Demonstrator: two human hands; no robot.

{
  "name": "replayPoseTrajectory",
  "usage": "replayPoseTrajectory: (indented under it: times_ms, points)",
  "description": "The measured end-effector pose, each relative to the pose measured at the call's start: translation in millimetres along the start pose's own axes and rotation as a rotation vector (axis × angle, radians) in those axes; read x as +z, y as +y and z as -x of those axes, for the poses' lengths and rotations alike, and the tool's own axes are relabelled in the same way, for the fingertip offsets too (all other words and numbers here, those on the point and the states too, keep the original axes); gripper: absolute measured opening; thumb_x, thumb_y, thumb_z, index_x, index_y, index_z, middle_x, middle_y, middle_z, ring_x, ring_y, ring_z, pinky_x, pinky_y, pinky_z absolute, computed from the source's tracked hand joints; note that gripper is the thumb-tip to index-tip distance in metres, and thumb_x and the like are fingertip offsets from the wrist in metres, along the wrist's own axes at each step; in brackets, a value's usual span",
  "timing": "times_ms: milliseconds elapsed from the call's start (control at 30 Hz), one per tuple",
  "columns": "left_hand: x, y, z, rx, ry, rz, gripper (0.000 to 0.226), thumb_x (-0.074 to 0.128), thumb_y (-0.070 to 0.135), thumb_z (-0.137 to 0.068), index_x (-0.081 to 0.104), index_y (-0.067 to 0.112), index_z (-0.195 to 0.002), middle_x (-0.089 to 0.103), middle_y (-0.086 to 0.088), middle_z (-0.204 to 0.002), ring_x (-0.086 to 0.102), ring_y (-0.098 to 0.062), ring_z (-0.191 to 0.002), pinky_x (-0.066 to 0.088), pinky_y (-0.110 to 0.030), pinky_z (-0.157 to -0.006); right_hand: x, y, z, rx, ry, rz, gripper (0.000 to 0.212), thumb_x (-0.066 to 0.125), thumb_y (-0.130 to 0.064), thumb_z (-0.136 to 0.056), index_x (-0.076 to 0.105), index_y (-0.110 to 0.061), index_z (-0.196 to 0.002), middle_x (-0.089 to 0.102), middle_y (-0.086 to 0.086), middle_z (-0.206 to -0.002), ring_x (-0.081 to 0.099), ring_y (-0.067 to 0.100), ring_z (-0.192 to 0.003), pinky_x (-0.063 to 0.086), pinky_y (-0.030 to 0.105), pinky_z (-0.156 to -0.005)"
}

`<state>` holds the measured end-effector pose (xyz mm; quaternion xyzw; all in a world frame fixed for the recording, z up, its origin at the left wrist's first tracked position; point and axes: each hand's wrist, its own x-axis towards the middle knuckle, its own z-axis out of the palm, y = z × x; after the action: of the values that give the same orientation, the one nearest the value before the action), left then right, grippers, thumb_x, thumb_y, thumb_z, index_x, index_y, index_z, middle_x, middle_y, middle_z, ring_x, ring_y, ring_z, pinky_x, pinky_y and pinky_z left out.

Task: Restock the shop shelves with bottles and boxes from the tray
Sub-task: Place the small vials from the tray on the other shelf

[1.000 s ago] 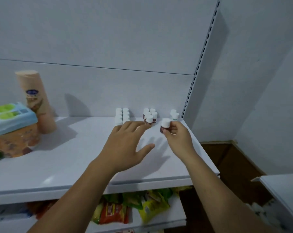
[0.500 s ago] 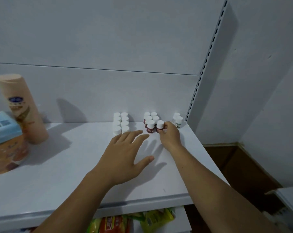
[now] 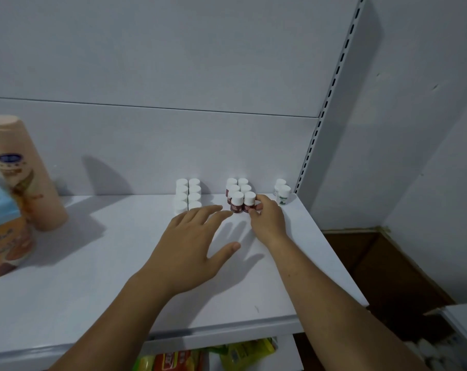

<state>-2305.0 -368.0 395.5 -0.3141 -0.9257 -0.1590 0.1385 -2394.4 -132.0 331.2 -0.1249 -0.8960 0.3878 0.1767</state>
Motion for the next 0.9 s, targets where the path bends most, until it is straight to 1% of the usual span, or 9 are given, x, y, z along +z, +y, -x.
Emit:
replayPoseTrajectory:
  times_ms: [100,233,300,367,467,533,633,700,900]
  points:
    - [2.5,0.7,-2.9,-0.024,-0.030,0.073,0.068,0.040,0.071,-0.102,0.033,0.035,-0.159,0.036,0.017,-0.163,0.035,-0.006,-0.147,0.029,-0.026,-0.118,1.6,-0.1,-0.9,0.009,-0.006,-0.001,0.022,0.058,-0.013,-0.096,0.069,-0.024,-0.111,0.071,0.003,-0.106,0.067,0.024,-0.097,0.054,0.039,-0.085]
    - [9.4,23.1,-33.2,-0.215,-0.120,0.611,0.041,0.051,0.046,-0.107,0.029,0.053,-0.142,0.033,0.045,-0.136,0.030,0.037,-0.119,0.021,0.010,-0.091,3.0,-2.4,-2.8,0.070,0.013,-0.079,0.023,0.050,-0.013,-0.095,0.069,-0.022,-0.105,0.072,-0.001,-0.100,0.065,0.024,-0.093,0.054,0.039,-0.082]
    - [21.7,32.8,-57.9,-0.365,-0.053,0.826,0.028,0.048,0.043,-0.110,0.044,0.046,-0.137,0.051,0.034,-0.128,0.046,0.020,-0.124,0.034,0.001,-0.084,-0.3,-4.3,-5.9,0.086,0.013,-0.126,0.018,0.048,-0.012,-0.097,0.065,-0.015,-0.093,0.069,0.000,-0.091,0.062,0.025,-0.087,0.048,0.037,-0.075]
    - [35.7,37.3,-79.9,-0.490,0.011,0.959,0.039,0.041,0.044,-0.111,0.046,0.027,-0.146,0.058,0.015,-0.133,0.053,-0.007,-0.128,0.038,-0.012,-0.086,-4.8,-8.2,-9.2,0.114,0.003,-0.226,0.022,0.043,-0.010,-0.099,0.052,-0.015,-0.080,0.057,-0.001,-0.079,0.052,0.024,-0.079,0.038,0.035,-0.066]
    - [57.1,28.4,-109.1,-0.686,0.042,1.077,0.069,0.034,0.061,-0.106,0.032,0.020,-0.162,0.046,0.000,-0.159,0.044,-0.022,-0.144,0.035,-0.036,-0.115,-11.0,-15.9,-13.9,0.142,0.002,-0.408,0.022,0.040,-0.016,-0.102,0.049,-0.011,-0.083,0.045,0.002,-0.081,0.042,0.019,-0.078,0.032,0.035,-0.069]
    - [70.7,14.2,-125.7,-0.780,0.060,1.182,0.093,0.035,0.082,-0.089,0.041,0.019,-0.158,0.051,-0.004,-0.157,0.050,-0.024,-0.140,0.040,-0.044,-0.117,-10.9,-20.5,-18.9,0.168,-0.033,-0.500,0.024,0.041,-0.024,-0.105,0.051,-0.011,-0.087,0.047,0.002,-0.085,0.043,0.018,-0.082,0.033,0.035,-0.074]
    - [72.6,7.0,-141.3,-0.874,0.103,1.362,0.069,0.035,0.066,-0.105,0.066,0.008,-0.124,0.072,-0.001,-0.113,0.065,-0.019,-0.105,0.052,-0.030,-0.081,-8.5,-26.1,-33.1,0.232,-0.105,-0.592,0.031,0.040,-0.035,-0.107,0.064,-0.016,-0.104,0.062,-0.001,-0.105,0.055,0.019,-0.100,0.040,0.034,-0.085]
    - [71.6,9.4,-147.4,-0.880,0.114,1.464,0.063,0.030,0.058,-0.110,0.072,0.012,-0.099,0.076,0.004,-0.094,0.071,-0.011,-0.091,0.050,-0.025,-0.074,-9.8,-29.0,-41.5,0.280,-0.138,-0.630,0.040,0.038,-0.044,-0.109,0.066,-0.017,-0.118,0.067,-0.002,-0.117,0.060,0.019,-0.110,0.044,0.034,-0.093]
    - [86.3,10.3,-149.6,-0.836,0.087,1.457,0.077,0.025,0.071,-0.104,0.077,0.016,-0.119,0.080,-0.005,-0.111,0.075,-0.021,-0.110,0.055,-0.040,-0.105,-1.9,-26.1,-41.0,0.293,-0.208,-0.669,0.063,0.033,-0.067,-0.100,0.072,-0.021,-0.115,0.077,-0.002,-0.110,0.071,0.019,-0.107,0.055,0.039,-0.100]
